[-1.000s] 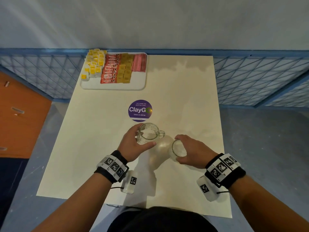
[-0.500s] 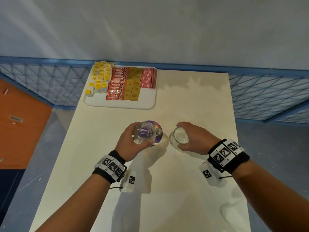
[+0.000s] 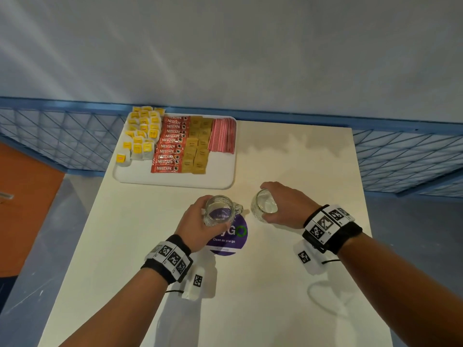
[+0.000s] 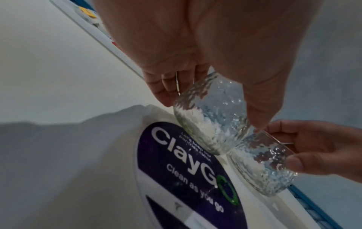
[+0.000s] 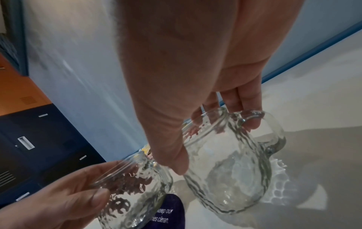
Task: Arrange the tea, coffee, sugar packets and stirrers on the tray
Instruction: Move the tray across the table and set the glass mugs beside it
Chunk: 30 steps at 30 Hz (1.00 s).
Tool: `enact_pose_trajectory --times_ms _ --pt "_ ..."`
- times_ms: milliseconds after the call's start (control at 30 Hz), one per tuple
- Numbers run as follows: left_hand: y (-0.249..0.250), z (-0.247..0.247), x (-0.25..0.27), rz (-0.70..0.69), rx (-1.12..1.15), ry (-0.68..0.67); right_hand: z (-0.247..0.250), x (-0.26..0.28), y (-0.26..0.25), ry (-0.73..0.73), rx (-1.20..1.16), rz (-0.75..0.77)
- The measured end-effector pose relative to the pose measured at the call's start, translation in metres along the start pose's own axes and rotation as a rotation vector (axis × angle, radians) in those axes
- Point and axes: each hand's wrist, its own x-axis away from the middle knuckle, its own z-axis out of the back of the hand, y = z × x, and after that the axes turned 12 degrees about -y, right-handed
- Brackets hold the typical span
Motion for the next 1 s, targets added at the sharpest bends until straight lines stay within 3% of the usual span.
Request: enact_pose_trajectory --times_ms 500,667,833,1000 --pt "-0.013 0.004 -0.014 0.043 -0.074 -0.067 -0.002 -0.007 0.004 0.028 -0.099 0.042" --pt "-0.003 0.008 -0.013 0.038 -0.202 -0.025 -0.004 0.001 0.015 0.163 -0.202 0.031" --pt "0.030 0.012 -0.019 -0.085 -0.350 0.005 -0.009 0.010 0.031 0.330 -0.337 0.001" --pt "0.061 0.003 -0.037 -0.101 -0.569 -0.109 -0.019 0.014 0.048 0.343 -0.379 -0.059"
